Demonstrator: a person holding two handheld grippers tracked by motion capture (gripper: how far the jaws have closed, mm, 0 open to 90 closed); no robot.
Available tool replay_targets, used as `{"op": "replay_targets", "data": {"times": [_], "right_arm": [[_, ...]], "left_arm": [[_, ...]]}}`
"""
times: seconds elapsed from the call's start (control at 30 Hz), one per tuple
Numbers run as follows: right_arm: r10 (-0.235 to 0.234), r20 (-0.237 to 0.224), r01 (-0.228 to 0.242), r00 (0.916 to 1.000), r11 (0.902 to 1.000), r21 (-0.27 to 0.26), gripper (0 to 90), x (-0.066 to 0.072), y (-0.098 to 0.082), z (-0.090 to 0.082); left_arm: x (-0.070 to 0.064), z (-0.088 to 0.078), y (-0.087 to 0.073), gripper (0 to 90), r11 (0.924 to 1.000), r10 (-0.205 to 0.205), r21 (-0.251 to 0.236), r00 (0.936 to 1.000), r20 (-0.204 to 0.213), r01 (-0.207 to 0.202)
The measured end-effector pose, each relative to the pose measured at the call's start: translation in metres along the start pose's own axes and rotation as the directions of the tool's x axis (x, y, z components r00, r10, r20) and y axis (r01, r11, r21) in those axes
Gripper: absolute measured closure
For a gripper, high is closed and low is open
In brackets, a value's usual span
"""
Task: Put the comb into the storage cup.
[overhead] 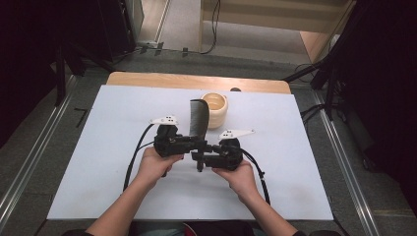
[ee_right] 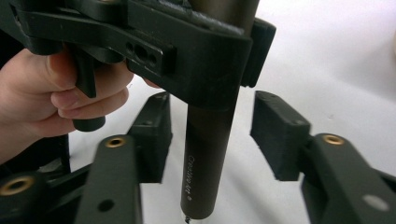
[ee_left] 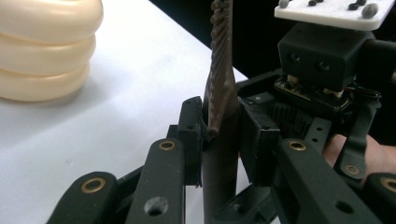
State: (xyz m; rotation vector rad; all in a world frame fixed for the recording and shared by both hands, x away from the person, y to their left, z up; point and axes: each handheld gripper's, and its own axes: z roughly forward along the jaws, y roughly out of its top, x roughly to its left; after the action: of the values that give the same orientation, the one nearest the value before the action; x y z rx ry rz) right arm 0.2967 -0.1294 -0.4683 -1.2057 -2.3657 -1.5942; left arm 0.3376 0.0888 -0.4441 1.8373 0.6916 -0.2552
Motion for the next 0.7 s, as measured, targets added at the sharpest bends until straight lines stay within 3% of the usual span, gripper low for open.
{"op": "replay_targets", "data": {"times": [0.37, 0.47, 0.7], "right_arm": [[0.013, -0.007, -0.013, 0.9999, 0.9999, 0.002, 65.2, 0.0007, -0.0005, -0.0004], [0.011, -0.008, -0.011, 0.9999, 0.9999, -0.001, 65.0, 0.0009, -0.0003, -0.0004], [0.010, 0.008, -0.010, 0.9999, 0.9999, 0.000, 50.8, -0.0022, 0.0000, -0.0021]], "left_arm": [[0.0006, 0.0006, -0.0009, 72.8, 1.0000, -0.006, -0.002, 1.0000, 0.000, 0.006], [0.0002, 0.0006, -0.0006, 72.9, 1.0000, -0.004, -0.007, 1.0000, -0.005, 0.004], [0.0075, 0.0033, 0.0087, 72.9, 0.9996, -0.013, -0.027, 0.9996, -0.024, 0.013]]}}
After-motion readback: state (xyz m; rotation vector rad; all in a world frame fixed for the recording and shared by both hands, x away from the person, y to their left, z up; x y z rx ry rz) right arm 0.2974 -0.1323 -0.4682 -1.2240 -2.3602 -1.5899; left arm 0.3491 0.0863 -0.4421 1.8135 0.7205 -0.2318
